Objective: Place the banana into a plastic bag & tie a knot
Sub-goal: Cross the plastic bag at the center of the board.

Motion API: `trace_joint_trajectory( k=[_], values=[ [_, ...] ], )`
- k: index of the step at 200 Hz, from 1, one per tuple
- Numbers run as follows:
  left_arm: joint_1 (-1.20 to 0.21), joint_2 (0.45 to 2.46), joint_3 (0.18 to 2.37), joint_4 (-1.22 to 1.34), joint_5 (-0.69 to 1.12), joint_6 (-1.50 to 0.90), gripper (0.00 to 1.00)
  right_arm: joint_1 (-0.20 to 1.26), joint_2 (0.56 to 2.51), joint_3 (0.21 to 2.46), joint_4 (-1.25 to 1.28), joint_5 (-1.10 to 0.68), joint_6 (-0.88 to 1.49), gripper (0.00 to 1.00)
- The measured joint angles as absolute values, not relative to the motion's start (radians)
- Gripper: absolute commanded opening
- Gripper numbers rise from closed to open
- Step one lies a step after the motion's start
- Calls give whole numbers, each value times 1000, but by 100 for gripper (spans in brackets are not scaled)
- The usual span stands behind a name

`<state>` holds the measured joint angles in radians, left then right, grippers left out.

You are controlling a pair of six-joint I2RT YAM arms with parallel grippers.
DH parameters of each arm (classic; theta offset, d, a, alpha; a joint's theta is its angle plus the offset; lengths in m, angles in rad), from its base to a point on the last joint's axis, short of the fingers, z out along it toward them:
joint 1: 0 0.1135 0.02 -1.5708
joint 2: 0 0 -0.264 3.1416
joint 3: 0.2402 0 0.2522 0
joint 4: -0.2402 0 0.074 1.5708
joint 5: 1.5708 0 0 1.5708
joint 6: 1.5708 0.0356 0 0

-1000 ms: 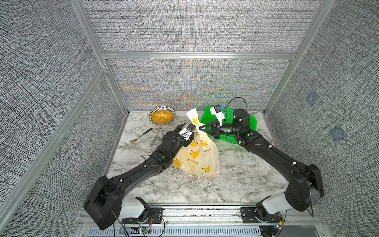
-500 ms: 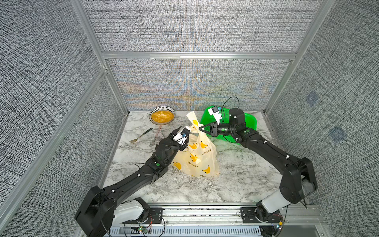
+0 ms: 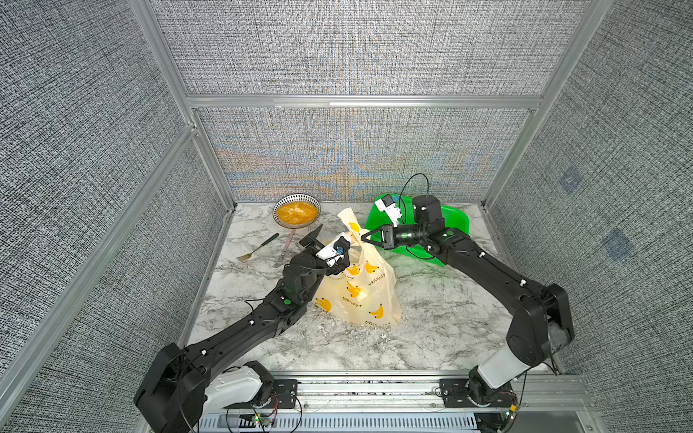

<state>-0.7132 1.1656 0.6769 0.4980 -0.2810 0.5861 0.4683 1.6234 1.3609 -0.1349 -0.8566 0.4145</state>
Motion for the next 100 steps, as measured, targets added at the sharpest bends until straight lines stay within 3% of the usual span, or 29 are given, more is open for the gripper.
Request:
trace_joint_trajectory(
  k=[100],
  values=[
    [-719,1262,857,318,-202,701,99,486,1668,1466,-350,-810,394,0]
  ],
)
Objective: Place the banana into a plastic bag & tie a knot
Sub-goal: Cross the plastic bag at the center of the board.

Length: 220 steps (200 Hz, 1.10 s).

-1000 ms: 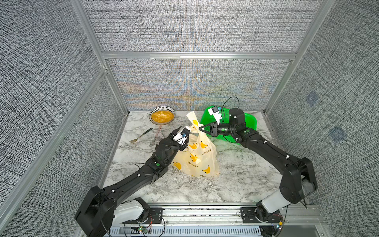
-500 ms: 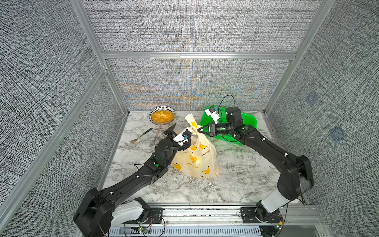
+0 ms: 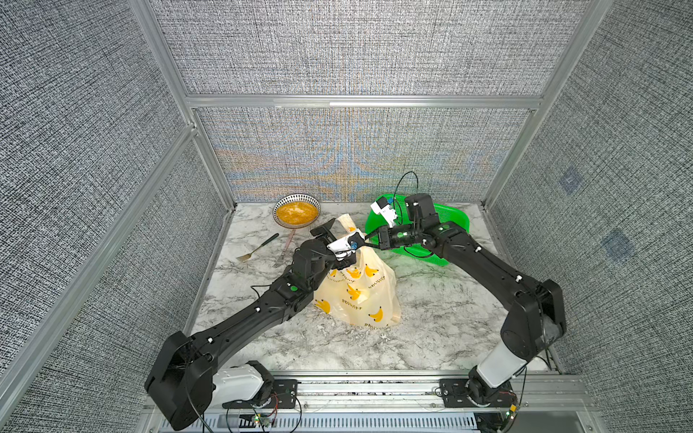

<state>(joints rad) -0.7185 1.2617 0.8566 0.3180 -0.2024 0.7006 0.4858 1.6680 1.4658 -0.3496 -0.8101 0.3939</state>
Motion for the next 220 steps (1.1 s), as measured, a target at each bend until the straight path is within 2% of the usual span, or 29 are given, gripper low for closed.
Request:
trace_joint_trajectory(
  k=[53,119,141,151,176,189,220],
  values=[
    [-717,1337,986,131,-141,695,98,484,1642,1508,-405,-818,387,0],
    [-675,1372,1044,71,-88,684,96,484,1634,1505,-446,-840,352,0],
    [-673,1391,1072,48,-67,684,92,484,1635,1504,-462,-847,342,0],
    [-673,1399,1089,34,-52,685,86,483,1637,1505,-464,-851,340,0],
    [-672,1423,1138,-22,-29,682,55,482,1640,1507,-465,-855,333,0],
    [-673,1428,1161,-67,-16,679,43,473,1636,1505,-459,-862,330,0],
    [-671,1412,1200,-186,44,647,24,452,1613,1485,-441,-890,314,0]
  ],
)
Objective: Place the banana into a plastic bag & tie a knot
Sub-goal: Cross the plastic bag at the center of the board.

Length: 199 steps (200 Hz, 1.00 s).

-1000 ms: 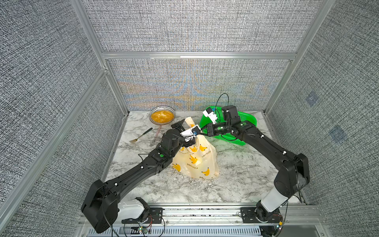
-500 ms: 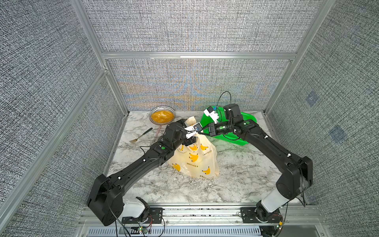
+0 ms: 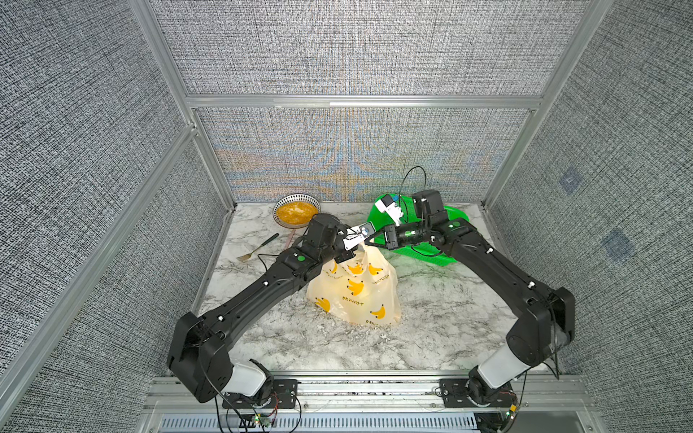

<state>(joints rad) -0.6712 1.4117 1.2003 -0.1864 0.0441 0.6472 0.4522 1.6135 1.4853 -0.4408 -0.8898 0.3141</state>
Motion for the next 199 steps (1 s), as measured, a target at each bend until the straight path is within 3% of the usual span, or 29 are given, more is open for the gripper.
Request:
trace_joint_trajectory(
  k=[41,76,135,148,199],
  values=[
    [-658,1388,1287,-393,205,580,13,450,1602,1449,-420,-921,228,0],
    [-631,1378,1329,-546,422,533,11,451,1562,1335,-311,-963,155,0],
    [-578,1401,1340,-595,678,497,5,451,1444,1179,-93,-979,120,0],
    [-574,1417,1339,-590,723,491,0,451,1445,1173,-78,-993,113,7],
    [-572,1467,1345,-586,837,482,0,449,1451,1168,-57,-1028,73,29]
  ],
)
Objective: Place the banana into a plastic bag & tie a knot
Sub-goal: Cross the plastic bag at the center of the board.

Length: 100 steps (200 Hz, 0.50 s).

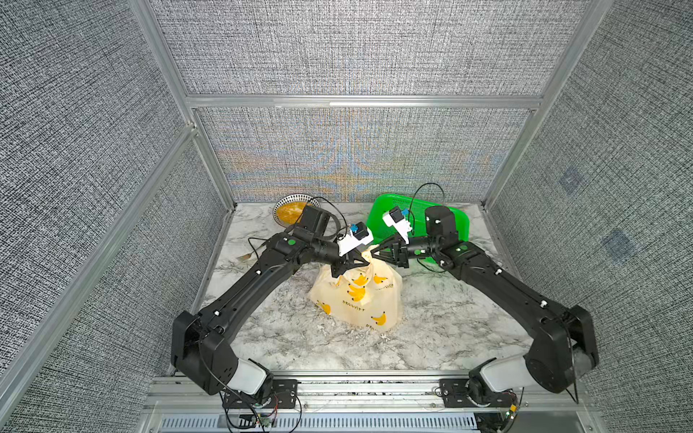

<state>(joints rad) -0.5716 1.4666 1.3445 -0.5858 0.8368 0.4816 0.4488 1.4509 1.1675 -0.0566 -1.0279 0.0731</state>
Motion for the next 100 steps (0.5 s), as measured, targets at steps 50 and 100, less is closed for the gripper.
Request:
trace_joint_trajectory(
  k=[50,100],
  values=[
    [-564,1441,1324,-584,849,485,0,426,1426,1161,-62,-1093,38,58],
    [-554,1407,1309,-585,849,507,0,426,1423,1147,-19,-1173,44,88]
  ],
)
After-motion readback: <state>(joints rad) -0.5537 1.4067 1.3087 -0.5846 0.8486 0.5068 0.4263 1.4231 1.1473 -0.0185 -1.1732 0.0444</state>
